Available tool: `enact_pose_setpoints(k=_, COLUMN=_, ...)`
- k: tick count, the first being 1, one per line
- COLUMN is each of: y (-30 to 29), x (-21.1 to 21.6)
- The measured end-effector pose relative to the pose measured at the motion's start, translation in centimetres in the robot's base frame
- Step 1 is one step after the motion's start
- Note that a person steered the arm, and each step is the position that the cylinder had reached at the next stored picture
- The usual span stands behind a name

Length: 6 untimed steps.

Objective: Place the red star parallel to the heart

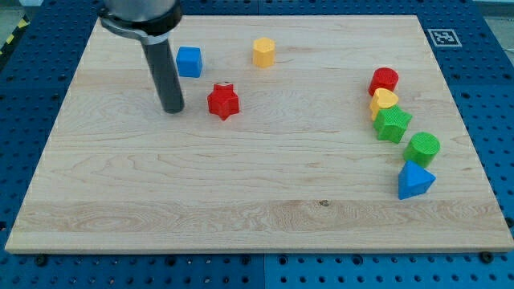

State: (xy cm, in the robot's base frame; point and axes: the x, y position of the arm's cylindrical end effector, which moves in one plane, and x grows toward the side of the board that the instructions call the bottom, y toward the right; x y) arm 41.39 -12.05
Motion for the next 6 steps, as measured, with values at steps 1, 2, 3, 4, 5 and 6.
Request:
enact_pose_setpoints(k=1, y=3.9, x=-0.1)
enact_pose_setpoints(k=2, y=7.0, x=-0.1)
enact_pose_setpoints(k=3, y=8.8, x=-0.1)
enact_pose_setpoints(k=4, y=10.1, x=0.7)
enact_pose_setpoints(k=5, y=12.4, x=0.7)
enact_pose_setpoints(k=6, y=15.5, x=1.1)
